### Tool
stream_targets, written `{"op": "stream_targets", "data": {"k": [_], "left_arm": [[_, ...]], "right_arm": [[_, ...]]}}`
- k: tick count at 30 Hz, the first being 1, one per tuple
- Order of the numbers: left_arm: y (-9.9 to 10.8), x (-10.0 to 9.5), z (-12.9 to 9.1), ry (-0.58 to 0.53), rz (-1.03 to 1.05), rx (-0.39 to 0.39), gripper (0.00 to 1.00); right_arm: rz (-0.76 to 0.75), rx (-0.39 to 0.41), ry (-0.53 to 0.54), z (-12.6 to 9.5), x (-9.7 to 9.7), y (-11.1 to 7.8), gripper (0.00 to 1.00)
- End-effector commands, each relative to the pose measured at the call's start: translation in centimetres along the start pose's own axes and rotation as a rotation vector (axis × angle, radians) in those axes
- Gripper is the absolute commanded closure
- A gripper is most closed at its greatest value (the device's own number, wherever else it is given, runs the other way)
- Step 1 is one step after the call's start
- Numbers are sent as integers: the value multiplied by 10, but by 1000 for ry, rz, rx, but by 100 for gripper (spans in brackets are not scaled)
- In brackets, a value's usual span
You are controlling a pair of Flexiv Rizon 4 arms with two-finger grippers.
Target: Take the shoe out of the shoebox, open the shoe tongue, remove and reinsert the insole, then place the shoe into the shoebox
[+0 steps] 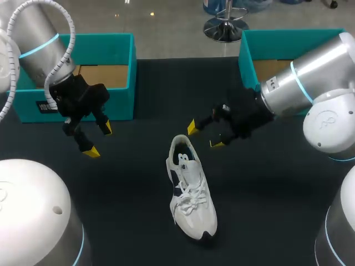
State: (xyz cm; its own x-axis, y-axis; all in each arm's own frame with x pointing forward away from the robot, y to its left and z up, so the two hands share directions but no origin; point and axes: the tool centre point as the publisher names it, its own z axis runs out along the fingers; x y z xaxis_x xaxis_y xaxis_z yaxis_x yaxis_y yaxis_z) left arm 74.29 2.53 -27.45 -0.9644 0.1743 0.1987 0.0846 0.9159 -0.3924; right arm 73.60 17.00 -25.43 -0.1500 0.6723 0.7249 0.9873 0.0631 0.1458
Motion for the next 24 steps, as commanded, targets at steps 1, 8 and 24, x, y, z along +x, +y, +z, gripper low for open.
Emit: {"op": "stream_targets", "data": {"k": [1,8,24], "left_arm": [[0,0,0,0,0,-2,0],[0,0,0,0,0,-2,0],[0,0,0,0,0,-2,0]], "right_arm": [[13,20,-51,0,7,3,0],[22,134,-408,4,27,12,0],[-18,236,-686,37,32,9,100]]}}
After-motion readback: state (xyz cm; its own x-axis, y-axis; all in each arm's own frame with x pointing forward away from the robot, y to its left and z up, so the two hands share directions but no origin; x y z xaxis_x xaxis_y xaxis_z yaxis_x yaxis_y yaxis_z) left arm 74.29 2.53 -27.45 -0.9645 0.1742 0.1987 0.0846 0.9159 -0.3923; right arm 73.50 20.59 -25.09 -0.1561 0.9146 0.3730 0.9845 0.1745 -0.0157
